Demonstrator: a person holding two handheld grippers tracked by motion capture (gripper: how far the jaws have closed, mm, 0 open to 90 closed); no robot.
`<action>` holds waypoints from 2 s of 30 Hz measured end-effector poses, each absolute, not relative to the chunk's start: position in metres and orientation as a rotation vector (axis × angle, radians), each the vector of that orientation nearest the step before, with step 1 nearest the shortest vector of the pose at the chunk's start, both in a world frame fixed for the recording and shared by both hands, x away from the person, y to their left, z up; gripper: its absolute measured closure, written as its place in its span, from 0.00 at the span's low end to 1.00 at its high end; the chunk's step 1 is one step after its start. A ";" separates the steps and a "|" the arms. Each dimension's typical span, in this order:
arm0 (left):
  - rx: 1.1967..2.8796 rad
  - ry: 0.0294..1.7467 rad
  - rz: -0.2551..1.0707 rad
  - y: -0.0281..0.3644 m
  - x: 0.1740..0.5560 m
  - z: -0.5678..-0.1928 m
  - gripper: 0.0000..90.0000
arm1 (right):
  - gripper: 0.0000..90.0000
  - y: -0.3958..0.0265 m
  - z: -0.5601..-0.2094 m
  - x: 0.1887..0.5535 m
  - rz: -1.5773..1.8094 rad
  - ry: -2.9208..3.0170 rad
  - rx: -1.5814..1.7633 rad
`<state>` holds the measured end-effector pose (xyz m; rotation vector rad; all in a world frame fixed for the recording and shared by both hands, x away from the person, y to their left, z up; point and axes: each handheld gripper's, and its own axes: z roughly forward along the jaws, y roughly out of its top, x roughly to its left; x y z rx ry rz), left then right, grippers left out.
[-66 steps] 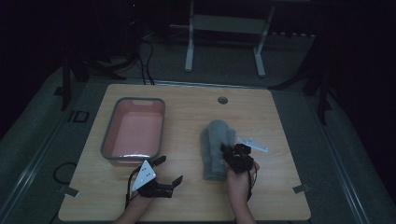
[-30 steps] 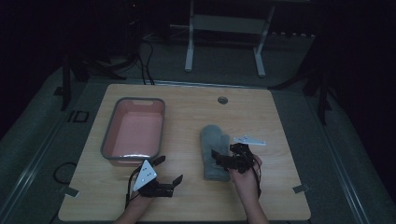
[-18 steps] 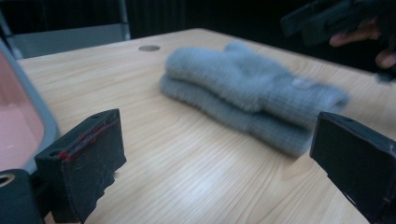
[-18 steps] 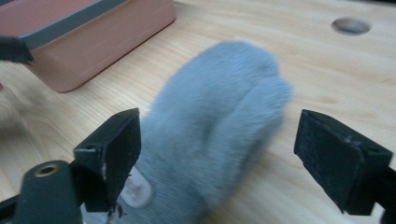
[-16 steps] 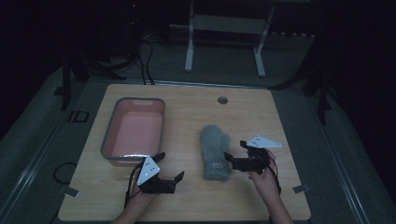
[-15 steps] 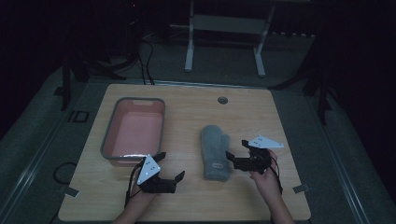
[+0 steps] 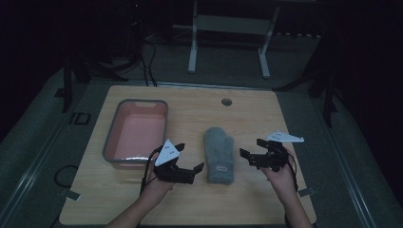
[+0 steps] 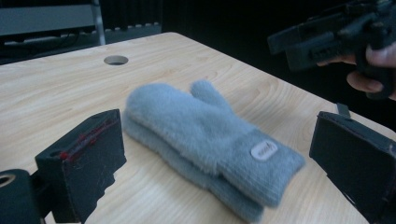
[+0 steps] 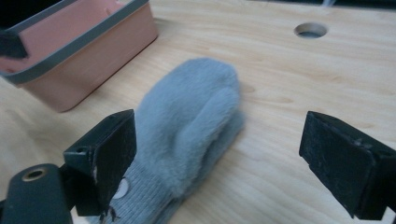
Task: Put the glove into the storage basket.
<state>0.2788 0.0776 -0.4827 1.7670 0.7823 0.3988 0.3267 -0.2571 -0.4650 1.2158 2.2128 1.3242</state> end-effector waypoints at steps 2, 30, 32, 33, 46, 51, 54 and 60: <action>1.780 0.787 0.408 0.070 0.284 -0.477 0.06 | 0.14 -0.254 -0.467 0.329 1.280 2.214 1.239; 2.004 1.068 0.317 0.014 0.365 -0.541 0.17 | 0.44 -0.212 -0.533 0.358 1.093 2.406 1.272; 2.005 1.080 0.276 0.015 0.368 -0.545 0.17 | 0.43 -0.213 -0.535 0.361 1.114 2.424 1.281; 2.010 1.086 0.264 0.015 0.369 -0.547 0.17 | 0.42 -0.214 -0.536 0.363 1.114 2.440 1.286; 2.063 1.100 0.144 0.015 0.382 -0.558 0.19 | 0.43 -0.208 -0.543 0.376 1.063 2.552 1.299; 2.082 1.057 0.070 0.012 0.384 -0.556 0.43 | 0.57 -0.210 -0.547 0.380 1.133 2.601 1.359; 2.074 1.044 0.006 0.011 0.386 -0.557 0.59 | 0.67 -0.209 -0.547 0.382 1.138 2.625 1.359; 2.061 1.010 0.015 0.009 0.383 -0.555 0.82 | 0.82 -0.204 -0.542 0.379 1.098 2.622 1.310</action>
